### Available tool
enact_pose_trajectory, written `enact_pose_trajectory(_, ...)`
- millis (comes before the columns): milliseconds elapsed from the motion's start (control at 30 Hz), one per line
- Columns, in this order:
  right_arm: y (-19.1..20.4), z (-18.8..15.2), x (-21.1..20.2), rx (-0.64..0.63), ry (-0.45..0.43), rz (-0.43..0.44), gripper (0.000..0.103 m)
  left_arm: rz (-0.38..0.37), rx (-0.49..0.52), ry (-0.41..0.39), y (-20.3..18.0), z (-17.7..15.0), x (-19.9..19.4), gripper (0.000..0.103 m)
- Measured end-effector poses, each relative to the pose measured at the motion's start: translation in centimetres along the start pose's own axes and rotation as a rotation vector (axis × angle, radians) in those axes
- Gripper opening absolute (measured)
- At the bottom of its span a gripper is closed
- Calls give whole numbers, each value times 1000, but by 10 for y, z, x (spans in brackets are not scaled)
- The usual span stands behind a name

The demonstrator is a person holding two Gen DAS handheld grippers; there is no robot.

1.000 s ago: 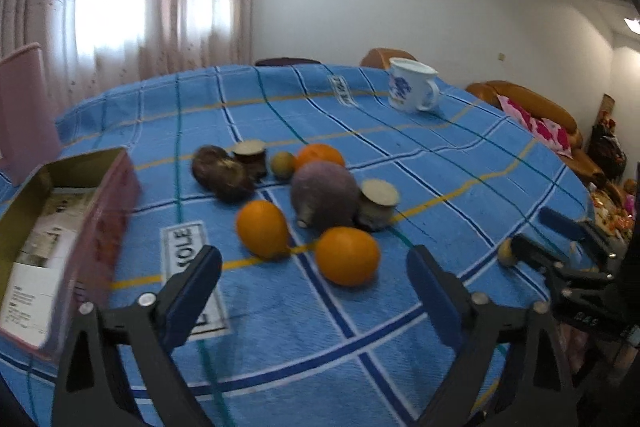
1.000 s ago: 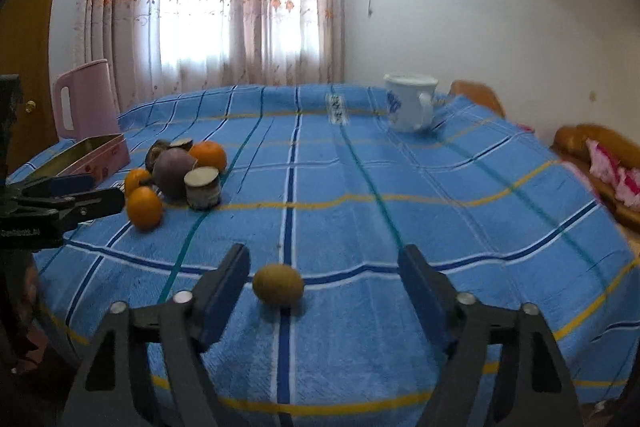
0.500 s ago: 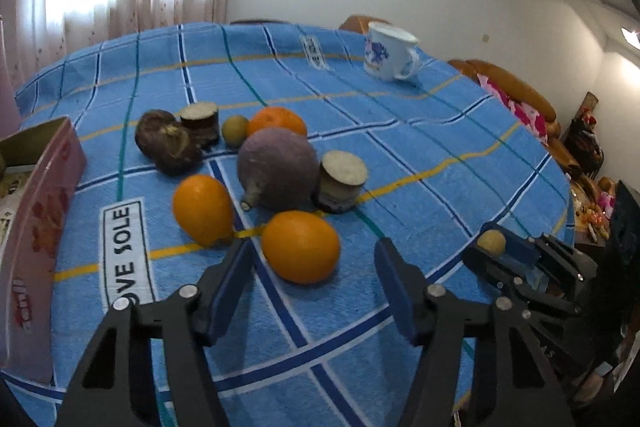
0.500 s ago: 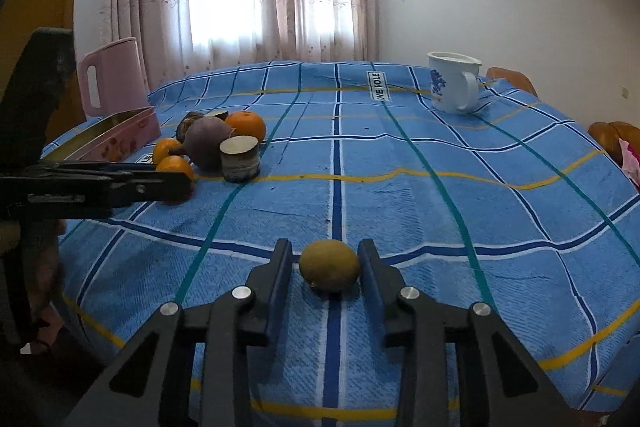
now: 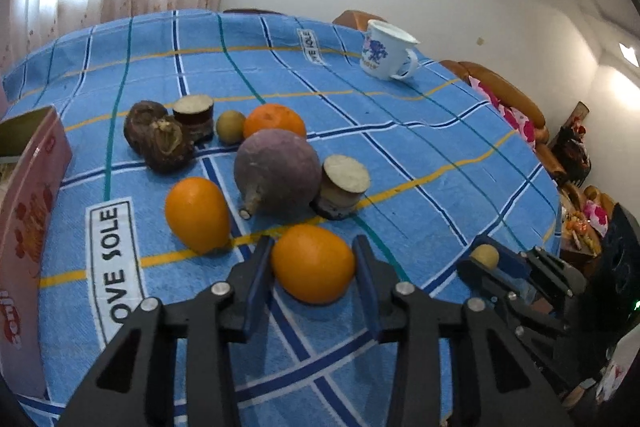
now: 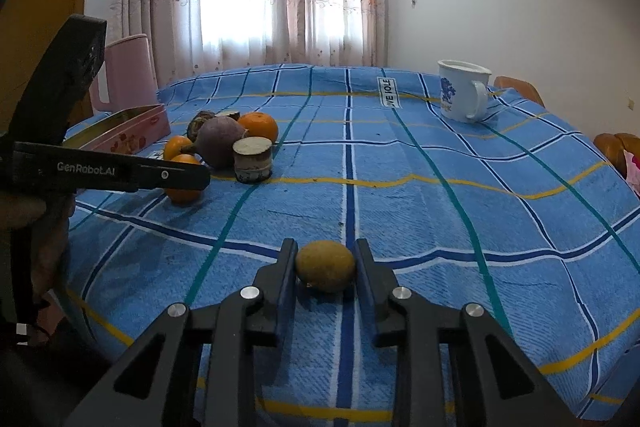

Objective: Organize fruits
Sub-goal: 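Grasp an orange with the left tool while the right tool holds the kiwi, then lower the orange into the tin box with the left tool while the right tool drops the kiwi in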

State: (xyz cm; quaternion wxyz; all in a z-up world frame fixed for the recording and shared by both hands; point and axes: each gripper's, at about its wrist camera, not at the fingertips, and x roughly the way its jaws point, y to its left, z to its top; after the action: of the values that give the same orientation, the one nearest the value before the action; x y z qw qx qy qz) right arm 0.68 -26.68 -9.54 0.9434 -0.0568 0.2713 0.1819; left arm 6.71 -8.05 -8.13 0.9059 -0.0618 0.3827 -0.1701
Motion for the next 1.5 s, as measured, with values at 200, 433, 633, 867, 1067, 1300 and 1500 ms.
enact_pose_trajectory(200, 9, 8, -3, -17, -25, 19, 30, 32, 30, -55, 1, -4, -15, 41)
enact_pose_trajectory(433, 25, 26, 0, -42, -52, 58, 30, 64, 51, -112, 5, -4, -30, 41)
enact_pose_trajectory(633, 39, 42, 4, -75, -74, 88, 30, 109, 52, -171, 10, -3, -46, 41)
enact_pose_trajectory(867, 59, 65, 4, -122, -112, 134, 30, 172, 56, -231, 17, 0, -63, 41)
enact_pose_trajectory(1067, 76, 86, 5, -165, -135, 168, 30, 216, 28, -268, 33, 2, -76, 41)
enact_pose_trajectory(1300, 97, 112, 11, -205, -149, 215, 30, 259, -6, -307, 52, 2, -91, 41)
enact_pose_trajectory(1500, 123, 136, 17, -245, -158, 273, 30, 301, -55, -332, 80, 3, -103, 41)
